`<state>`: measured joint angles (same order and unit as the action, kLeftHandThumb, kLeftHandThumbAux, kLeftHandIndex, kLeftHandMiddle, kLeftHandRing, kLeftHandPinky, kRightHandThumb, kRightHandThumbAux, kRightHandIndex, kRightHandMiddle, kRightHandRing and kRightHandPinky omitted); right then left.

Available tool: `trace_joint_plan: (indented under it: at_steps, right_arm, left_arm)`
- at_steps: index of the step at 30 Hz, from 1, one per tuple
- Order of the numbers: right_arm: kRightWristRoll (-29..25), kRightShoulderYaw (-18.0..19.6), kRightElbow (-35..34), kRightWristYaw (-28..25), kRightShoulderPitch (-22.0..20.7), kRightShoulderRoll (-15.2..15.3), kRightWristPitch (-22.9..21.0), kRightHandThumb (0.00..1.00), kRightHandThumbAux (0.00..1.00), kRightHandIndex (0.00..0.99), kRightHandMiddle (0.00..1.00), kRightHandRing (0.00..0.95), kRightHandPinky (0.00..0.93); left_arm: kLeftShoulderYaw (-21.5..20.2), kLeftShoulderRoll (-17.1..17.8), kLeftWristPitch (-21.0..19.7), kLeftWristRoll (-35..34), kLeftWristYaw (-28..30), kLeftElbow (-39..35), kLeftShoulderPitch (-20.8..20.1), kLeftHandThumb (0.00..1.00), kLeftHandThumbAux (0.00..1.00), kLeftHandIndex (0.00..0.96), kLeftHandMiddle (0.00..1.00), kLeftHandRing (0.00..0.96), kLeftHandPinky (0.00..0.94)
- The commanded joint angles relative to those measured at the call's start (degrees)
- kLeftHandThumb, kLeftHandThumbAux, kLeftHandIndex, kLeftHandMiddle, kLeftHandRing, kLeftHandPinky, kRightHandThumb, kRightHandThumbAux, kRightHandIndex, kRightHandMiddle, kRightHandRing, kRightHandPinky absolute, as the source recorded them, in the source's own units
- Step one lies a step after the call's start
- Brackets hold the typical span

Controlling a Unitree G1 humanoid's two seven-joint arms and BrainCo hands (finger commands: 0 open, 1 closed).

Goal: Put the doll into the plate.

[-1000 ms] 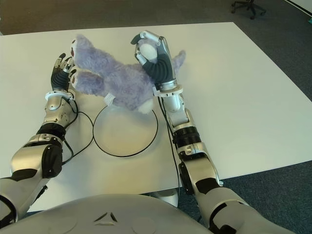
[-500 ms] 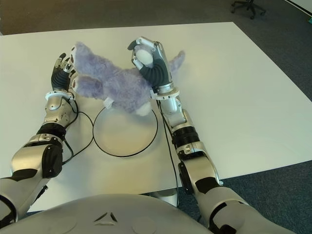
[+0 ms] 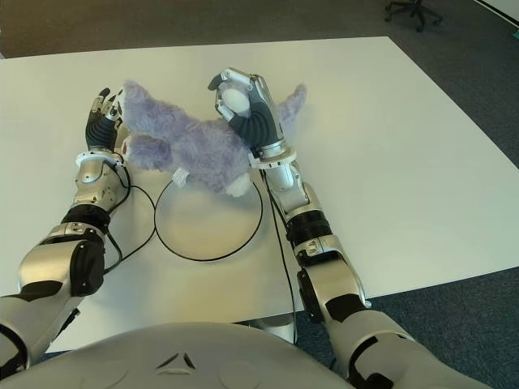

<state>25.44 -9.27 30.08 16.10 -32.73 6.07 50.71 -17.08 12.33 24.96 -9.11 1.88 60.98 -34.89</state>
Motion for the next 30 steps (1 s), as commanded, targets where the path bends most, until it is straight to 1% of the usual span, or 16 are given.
trace_joint_plan:
  at_steps: [1, 8, 9, 11, 15, 24, 30]
  right_arm:
    - [1.0, -0.9, 0.8, 0.0, 0.1, 0.2, 0.5, 0.703, 0.714, 0.438, 0.895, 0.886, 0.879]
    - [1.7, -1.7, 0.6, -0.2, 0.9, 0.6, 0.2, 0.704, 0.714, 0.438, 0.898, 0.888, 0.883]
    - [1.8, -1.8, 0.7, -0.1, 0.9, 0.7, 0.2, 0.705, 0.714, 0.438, 0.901, 0.889, 0.886]
    - [1.9, -1.9, 0.7, -0.1, 0.9, 0.7, 0.3, 0.705, 0.713, 0.438, 0.902, 0.890, 0.887]
    - [1.6, -2.6, 1.0, -1.0, 1.4, 1.1, 0.9, 0.706, 0.713, 0.438, 0.897, 0.882, 0.876]
    - [0.9, -3.5, 0.1, -2.4, 2.5, 1.6, 1.4, 0.707, 0.712, 0.438, 0.890, 0.878, 0.877]
    - [0.0, -3.8, -0.8, -3.9, 3.1, 1.8, 1.9, 0.707, 0.712, 0.438, 0.888, 0.881, 0.880]
  left_arm:
    - [0.2, -1.9, -2.8, 0.0, -0.6, 2.6, 3.8, 0.000, 0.512, 0.045, 0.142, 0.124, 0.095]
    - [0.2, -1.9, -2.7, -0.1, -0.3, 2.6, 3.9, 0.000, 0.509, 0.047, 0.149, 0.133, 0.092]
    - [0.2, -1.9, -2.7, -0.1, -0.3, 2.5, 3.9, 0.000, 0.510, 0.048, 0.150, 0.133, 0.075]
    - [0.2, -1.9, -2.7, -0.1, -0.3, 2.5, 3.9, 0.000, 0.510, 0.049, 0.150, 0.132, 0.070]
    - [0.2, -1.9, -2.7, 0.0, -0.3, 2.5, 3.9, 0.000, 0.513, 0.052, 0.148, 0.128, 0.077]
    - [0.2, -1.9, -2.9, -0.2, 0.1, 2.3, 4.0, 0.000, 0.511, 0.043, 0.143, 0.121, 0.050]
    - [0.3, -1.9, -3.1, -0.1, -0.2, 2.3, 4.0, 0.000, 0.515, 0.052, 0.146, 0.122, 0.063]
